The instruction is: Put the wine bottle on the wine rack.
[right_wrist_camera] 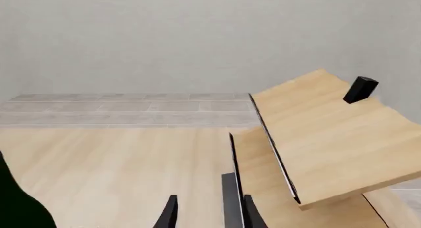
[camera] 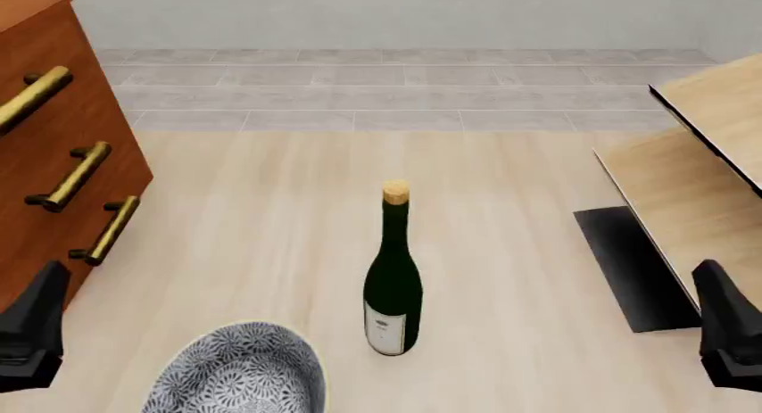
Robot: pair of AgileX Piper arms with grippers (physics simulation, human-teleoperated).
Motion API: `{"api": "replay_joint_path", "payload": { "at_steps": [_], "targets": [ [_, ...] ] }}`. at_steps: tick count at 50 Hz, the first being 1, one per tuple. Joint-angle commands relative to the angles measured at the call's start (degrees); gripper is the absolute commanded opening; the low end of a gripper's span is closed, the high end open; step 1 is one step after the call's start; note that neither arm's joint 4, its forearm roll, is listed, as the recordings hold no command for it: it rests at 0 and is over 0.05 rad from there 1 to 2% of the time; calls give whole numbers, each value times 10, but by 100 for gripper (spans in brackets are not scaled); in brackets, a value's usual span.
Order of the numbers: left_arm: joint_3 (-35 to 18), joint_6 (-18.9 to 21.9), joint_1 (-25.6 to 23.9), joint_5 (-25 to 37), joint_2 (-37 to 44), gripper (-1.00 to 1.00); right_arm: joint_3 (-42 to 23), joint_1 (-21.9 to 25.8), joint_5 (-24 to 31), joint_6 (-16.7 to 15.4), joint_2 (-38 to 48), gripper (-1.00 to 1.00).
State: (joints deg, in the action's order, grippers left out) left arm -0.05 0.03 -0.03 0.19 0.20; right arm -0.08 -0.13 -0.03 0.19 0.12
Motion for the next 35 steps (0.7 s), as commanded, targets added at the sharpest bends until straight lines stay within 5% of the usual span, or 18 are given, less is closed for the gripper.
{"api": "replay_joint_path", "payload": {
  "at_steps": [1, 8, 24, 35],
  "targets": [
    [-2, -3, 4, -9, 6, 100, -5, 7, -1, -5, 1, 100],
    [-2, -3, -2, -9, 1, 100, -19, 30, -13, -14, 30, 100],
    [0, 5, 3, -6, -1, 100, -47, 108, -155, -39, 216, 100],
    [0, 9, 1, -1, -1, 100, -67, 144, -182, -44, 266, 100]
  ]
}}
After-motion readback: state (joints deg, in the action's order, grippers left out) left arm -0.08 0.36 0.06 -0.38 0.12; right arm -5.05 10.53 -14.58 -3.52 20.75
